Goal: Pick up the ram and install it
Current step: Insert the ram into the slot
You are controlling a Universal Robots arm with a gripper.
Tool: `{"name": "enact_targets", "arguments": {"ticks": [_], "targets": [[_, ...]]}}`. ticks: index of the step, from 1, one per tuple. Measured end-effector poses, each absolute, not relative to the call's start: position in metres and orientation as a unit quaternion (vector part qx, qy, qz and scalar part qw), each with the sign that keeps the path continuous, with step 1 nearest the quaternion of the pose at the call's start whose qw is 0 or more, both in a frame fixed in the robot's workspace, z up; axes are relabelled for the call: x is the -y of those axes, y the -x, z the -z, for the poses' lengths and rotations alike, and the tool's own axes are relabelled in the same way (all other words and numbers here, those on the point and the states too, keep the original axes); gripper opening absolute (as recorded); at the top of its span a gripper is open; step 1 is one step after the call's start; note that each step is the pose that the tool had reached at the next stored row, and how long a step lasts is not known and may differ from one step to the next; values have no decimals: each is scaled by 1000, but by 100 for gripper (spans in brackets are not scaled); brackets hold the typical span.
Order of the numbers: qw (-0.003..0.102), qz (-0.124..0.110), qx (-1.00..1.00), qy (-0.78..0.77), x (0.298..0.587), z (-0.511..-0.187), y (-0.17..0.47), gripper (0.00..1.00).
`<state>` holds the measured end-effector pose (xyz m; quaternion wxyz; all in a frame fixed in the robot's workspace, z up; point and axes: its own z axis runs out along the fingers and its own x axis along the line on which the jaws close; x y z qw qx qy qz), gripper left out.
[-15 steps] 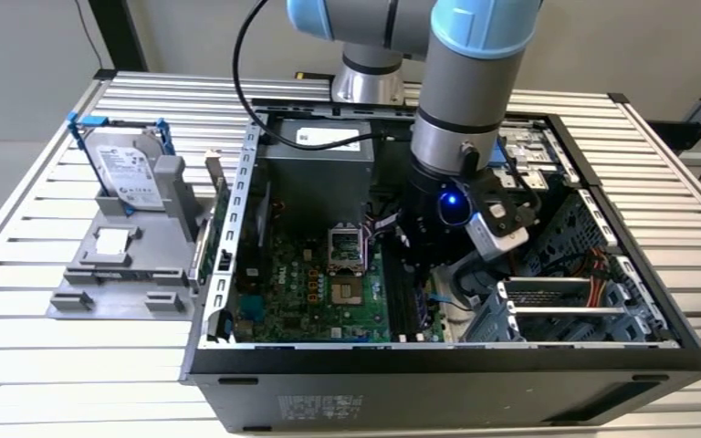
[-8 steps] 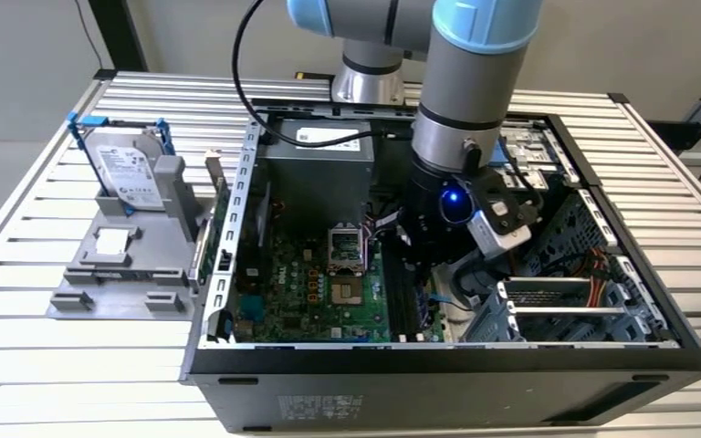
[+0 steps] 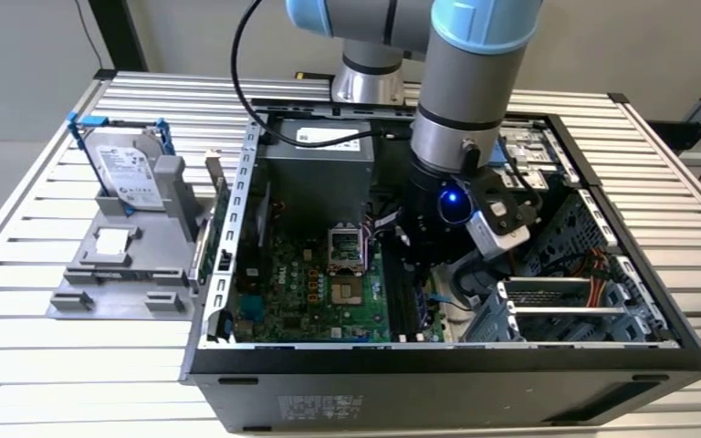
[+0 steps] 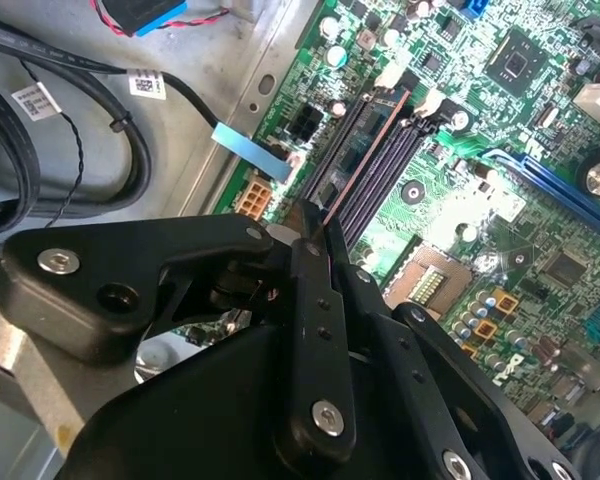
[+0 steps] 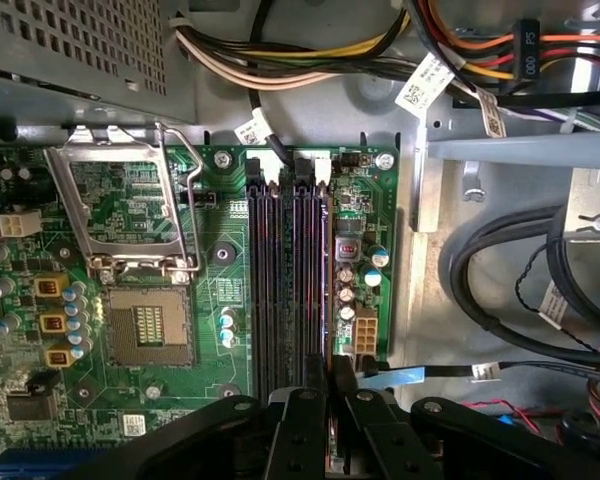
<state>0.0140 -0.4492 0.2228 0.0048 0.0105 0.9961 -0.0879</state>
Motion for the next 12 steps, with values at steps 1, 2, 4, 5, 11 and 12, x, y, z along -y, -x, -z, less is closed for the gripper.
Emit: {"name": "enact_targets", "arguments": {"ticks": [1,2,4,5,11,12], "targets": [[5,88,-996,-11,449,-222,-14,0],[5,88,-996,-11,449,-222,-14,0],[5,88,-996,-11,449,-221,-14,0],[5,88,-996,-11,449,-221,-14,0],[5,88,-996,-11,448,-217,-14,0],[5,88,-996,-11,448,-216,-14,0]]}}
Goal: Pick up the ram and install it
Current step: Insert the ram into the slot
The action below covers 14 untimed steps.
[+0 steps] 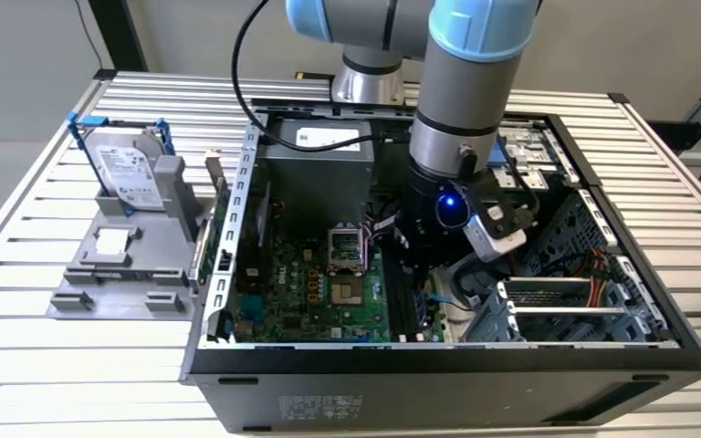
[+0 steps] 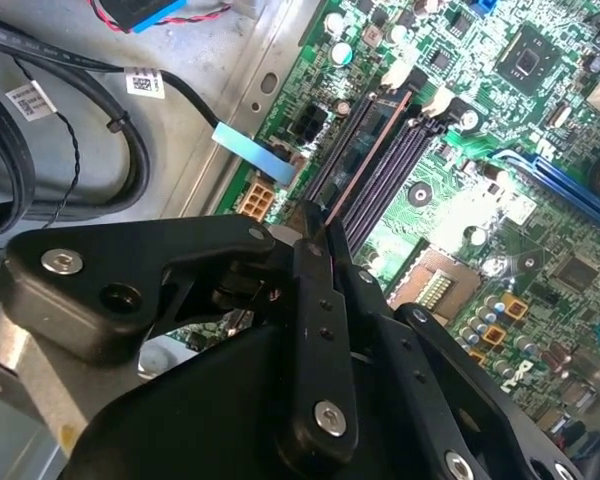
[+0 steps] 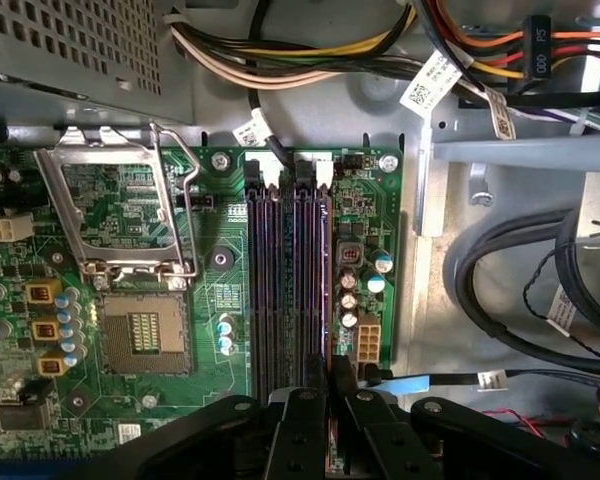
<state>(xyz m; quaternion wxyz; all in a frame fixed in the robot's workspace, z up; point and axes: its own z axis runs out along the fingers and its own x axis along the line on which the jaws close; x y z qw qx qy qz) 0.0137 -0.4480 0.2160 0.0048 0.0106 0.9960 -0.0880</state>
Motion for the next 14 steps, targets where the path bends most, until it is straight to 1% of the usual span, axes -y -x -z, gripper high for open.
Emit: {"name": "enact_targets", "arguments": {"ticks": [7,14], "targets": [[5,88,-996,-11,448,-215,-14,0],[5,82,-997,-11,453,-215,-14,0]]}}
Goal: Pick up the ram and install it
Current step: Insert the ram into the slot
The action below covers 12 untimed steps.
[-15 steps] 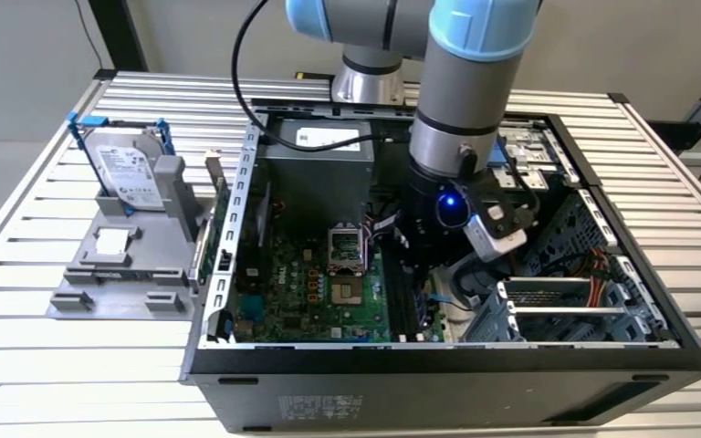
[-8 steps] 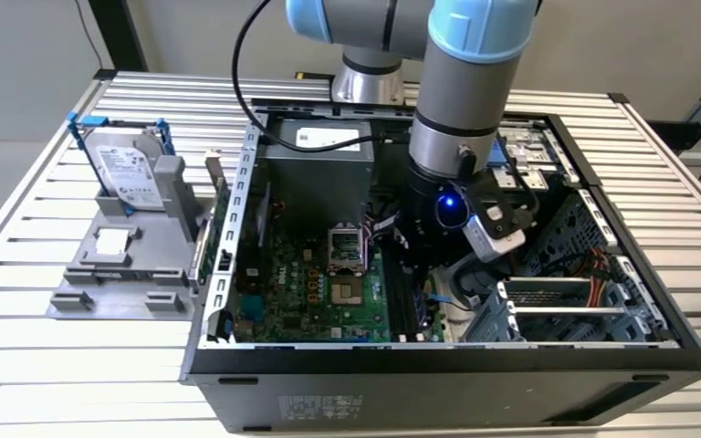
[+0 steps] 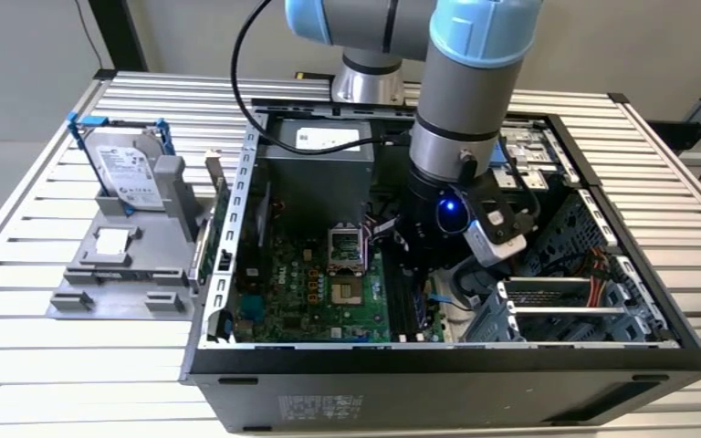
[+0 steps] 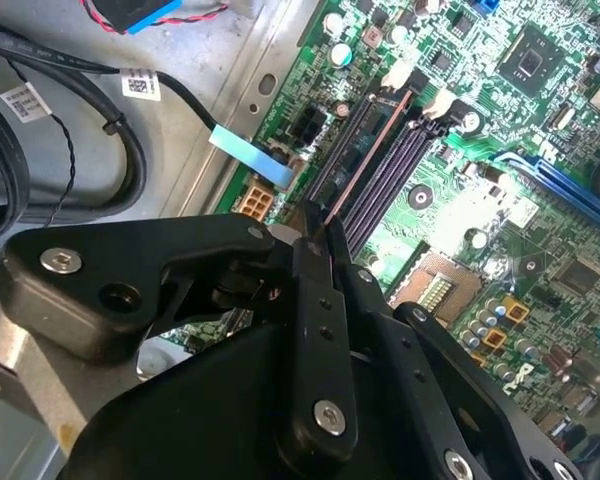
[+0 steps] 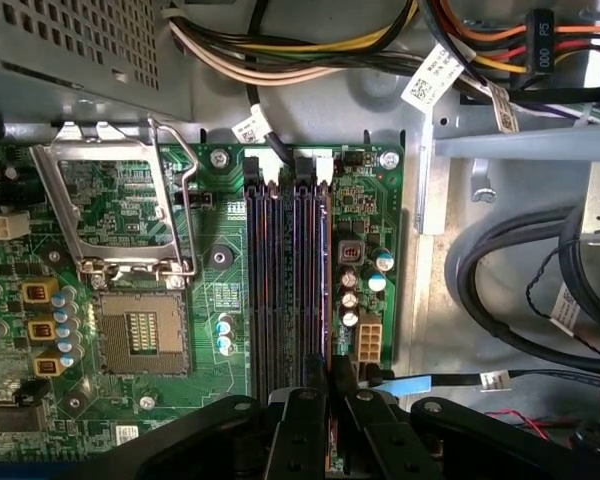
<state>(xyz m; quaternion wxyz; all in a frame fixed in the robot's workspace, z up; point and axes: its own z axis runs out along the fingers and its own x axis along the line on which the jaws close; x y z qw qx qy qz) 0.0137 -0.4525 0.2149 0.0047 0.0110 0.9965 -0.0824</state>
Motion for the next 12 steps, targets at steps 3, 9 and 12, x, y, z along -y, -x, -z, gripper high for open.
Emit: {"name": "enact_targets", "arguments": {"ticks": [3,9,12], "targets": [[5,82,-997,-11,452,-215,-14,0],[4,81,-997,-14,453,-215,-14,0],[4,81,-997,-15,453,-215,-14,0]]}}
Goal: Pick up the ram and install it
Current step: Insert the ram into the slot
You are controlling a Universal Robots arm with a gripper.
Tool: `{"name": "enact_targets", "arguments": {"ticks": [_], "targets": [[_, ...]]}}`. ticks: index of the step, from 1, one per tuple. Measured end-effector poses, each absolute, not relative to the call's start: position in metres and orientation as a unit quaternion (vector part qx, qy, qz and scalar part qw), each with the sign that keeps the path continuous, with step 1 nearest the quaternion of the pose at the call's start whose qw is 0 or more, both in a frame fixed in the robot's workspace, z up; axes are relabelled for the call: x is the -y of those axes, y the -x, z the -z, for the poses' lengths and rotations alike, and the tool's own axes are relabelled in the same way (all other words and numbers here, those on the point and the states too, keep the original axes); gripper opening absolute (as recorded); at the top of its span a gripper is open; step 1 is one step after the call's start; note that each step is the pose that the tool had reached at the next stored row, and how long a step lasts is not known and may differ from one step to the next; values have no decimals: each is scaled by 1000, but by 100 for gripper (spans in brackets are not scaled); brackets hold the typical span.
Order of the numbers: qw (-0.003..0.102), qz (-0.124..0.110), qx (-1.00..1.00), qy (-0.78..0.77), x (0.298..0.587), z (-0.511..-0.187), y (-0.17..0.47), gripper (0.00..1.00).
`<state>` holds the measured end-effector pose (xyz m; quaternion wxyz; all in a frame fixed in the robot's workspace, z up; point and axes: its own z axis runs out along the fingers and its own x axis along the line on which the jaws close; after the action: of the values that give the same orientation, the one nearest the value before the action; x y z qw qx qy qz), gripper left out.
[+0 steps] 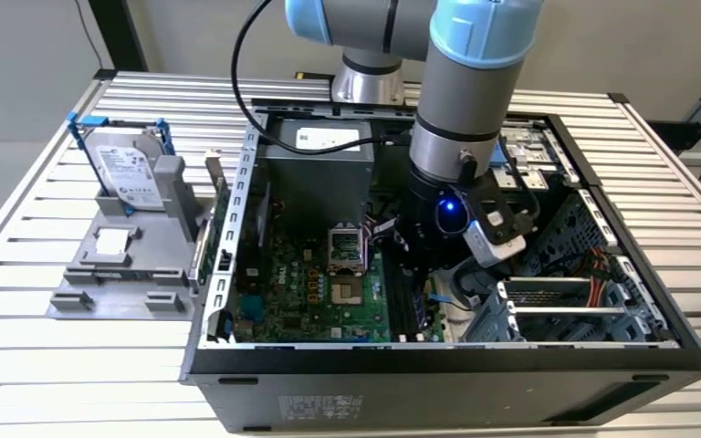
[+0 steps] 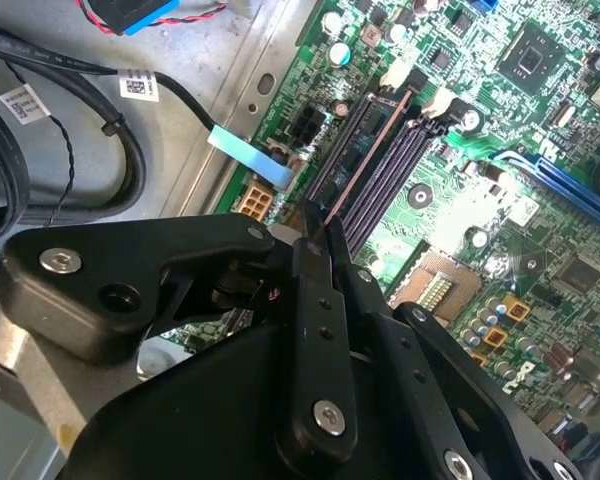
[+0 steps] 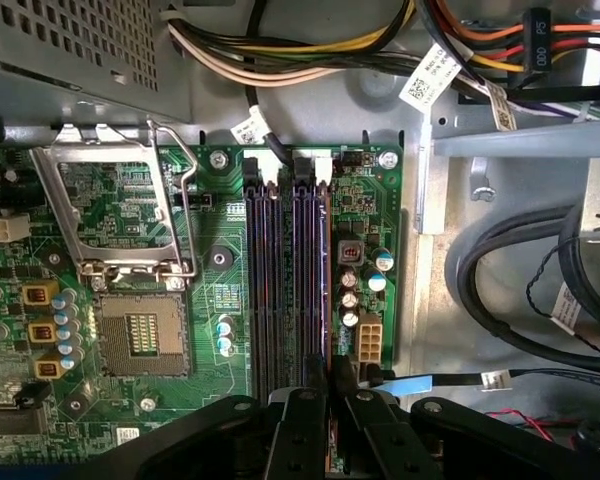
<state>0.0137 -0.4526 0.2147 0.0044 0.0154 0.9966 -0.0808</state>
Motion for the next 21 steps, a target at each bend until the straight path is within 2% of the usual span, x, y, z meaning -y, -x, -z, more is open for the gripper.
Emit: {"name": "enact_targets", "arguments": {"ticks": [21], "targets": [[4,65,-998,-19,453,-213,-14,0]]}}
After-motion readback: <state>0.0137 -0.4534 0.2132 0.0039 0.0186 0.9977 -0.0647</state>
